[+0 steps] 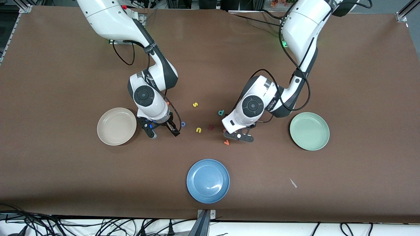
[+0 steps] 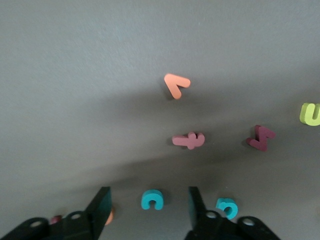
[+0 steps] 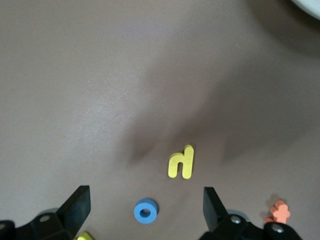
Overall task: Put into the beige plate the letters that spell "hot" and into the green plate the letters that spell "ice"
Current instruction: 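Grasp the yellow letter with the right gripper while the left grasps teal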
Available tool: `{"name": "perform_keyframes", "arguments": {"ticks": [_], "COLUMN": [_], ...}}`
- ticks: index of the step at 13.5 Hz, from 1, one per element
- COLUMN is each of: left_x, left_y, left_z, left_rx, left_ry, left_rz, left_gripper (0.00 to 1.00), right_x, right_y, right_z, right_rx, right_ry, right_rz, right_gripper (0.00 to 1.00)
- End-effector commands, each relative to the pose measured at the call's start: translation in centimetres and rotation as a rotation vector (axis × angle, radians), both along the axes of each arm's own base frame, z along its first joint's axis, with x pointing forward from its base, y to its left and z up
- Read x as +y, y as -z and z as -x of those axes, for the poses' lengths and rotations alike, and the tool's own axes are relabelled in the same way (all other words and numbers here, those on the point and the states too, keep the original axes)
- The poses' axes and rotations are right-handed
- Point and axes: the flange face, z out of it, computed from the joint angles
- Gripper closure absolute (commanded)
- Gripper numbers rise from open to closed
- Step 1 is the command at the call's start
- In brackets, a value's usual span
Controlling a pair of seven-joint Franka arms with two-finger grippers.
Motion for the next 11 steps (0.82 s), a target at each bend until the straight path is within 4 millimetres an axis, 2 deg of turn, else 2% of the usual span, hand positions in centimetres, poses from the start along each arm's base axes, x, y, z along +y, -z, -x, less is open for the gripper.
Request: {"name": "perform_keyframes", "arguments": {"ticks": [1,7,11], "left_x": [-0.9,-0.2,-0.5], "left_y": [1.9,4.4,4.6], "left_z": [1.5,3.4,3.5], "left_rx": [0.043,0.088,0.085], "left_ry": [-0.06,-0.065,-0.06], "left_rz": [-0.014,-0.061,-0.06], "left_gripper": [0.5,0.48,0.48], "right_x": [-0.4,-0.9,-0.9], "right_y": [1.3,3.5,4.2], "right_z": [-0.2,-0.2,-0.1], "right_rx": [0.005,0.032,0.041], "right_ry": [0.025,0.037,0.05], "right_rz": [0.002,0.014,0.018], "right_gripper": [0.0,0.01,0.01]}}
